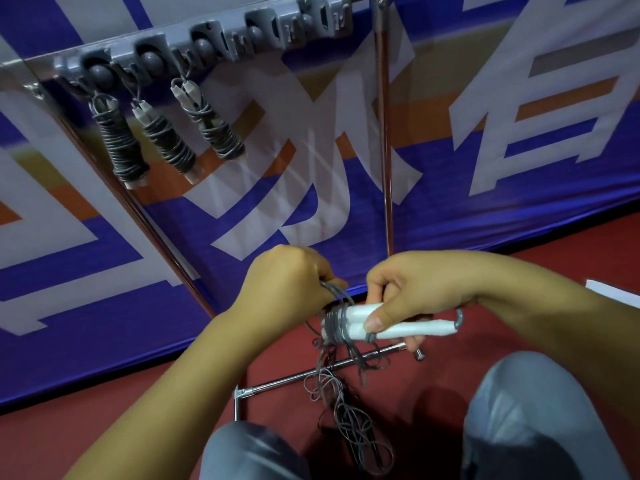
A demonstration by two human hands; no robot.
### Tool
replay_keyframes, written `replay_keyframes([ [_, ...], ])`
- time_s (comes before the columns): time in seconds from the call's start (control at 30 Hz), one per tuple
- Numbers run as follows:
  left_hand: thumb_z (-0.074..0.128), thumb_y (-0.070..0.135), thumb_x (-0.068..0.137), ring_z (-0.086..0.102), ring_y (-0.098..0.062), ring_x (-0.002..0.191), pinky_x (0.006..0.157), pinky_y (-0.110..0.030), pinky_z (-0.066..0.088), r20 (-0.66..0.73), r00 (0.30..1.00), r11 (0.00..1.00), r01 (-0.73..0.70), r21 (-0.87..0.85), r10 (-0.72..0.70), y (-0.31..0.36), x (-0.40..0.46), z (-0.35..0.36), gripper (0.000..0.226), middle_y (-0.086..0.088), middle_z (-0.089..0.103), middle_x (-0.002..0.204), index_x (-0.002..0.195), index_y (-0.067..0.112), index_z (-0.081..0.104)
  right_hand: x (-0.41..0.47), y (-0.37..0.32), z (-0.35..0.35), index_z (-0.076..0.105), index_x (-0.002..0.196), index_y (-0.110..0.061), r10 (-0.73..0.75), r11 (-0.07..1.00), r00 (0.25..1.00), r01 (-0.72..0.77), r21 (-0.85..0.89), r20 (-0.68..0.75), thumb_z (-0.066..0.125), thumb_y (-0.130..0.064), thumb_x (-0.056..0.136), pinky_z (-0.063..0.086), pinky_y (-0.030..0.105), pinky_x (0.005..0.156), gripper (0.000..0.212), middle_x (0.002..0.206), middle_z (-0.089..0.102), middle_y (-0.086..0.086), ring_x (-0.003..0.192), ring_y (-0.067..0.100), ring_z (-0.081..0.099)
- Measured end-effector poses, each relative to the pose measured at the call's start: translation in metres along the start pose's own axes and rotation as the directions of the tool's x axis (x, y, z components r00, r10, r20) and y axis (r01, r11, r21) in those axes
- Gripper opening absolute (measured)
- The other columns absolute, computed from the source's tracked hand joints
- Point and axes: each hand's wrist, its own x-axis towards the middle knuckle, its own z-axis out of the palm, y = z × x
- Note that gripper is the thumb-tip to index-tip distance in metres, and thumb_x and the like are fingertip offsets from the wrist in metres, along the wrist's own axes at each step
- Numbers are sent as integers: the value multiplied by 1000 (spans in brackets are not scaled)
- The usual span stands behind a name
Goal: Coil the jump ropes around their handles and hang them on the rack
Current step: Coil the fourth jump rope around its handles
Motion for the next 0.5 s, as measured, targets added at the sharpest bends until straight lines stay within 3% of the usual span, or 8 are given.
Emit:
replay_keyframes([
  [0.1,69,38,75,55,-18,50,46,-34,45,-56,993,993,105,-46,-108,5,-5,-3,32,-2,61,55,59,10,70,1,4,2,52,97,-16,-14,1000,989,10,-27,-150,71,-28,83,50,23,52,26,80,74,12,62,22,71],
  [0.2,70,32,79,50,-10,51,54,-32,43,103,963,903,269,-335,-249,15,-9,-9,25,-8,62,59,71,8,73,3,10,7,51,112,-41,-91,995,933,70,-74,-348,70,-32,83,48,20,53,35,68,72,-2,59,13,71],
  [0.27,72,25,80,50,-11,51,54,-33,45,223,924,716,382,-584,-310,20,-13,-11,17,-12,59,58,78,9,74,3,12,10,52,118,-49,-139,990,887,128,-56,-440,69,-31,84,52,23,58,42,62,69,-6,58,11,70],
  [0.33,72,17,80,44,-11,48,48,-26,40,265,898,525,423,-739,-351,22,-17,-11,5,-2,51,51,81,13,75,3,12,11,51,122,-51,-171,982,845,188,-18,-507,70,-29,85,54,21,60,48,61,67,-7,59,12,70],
  [0.43,67,26,78,29,-7,41,41,-17,27,324,886,289,423,-859,-333,25,-22,-7,21,3,45,50,89,11,76,1,12,13,51,127,-49,-221,965,791,262,-11,-571,69,-24,85,57,26,65,52,75,69,7,61,13,70],
  [0.5,55,40,80,23,-6,36,37,-16,19,381,869,110,433,-895,-317,28,-23,-6,37,-2,49,49,88,11,76,-2,10,16,51,126,-50,-244,951,772,309,11,-587,68,-21,86,54,20,58,52,76,67,8,61,11,70],
])
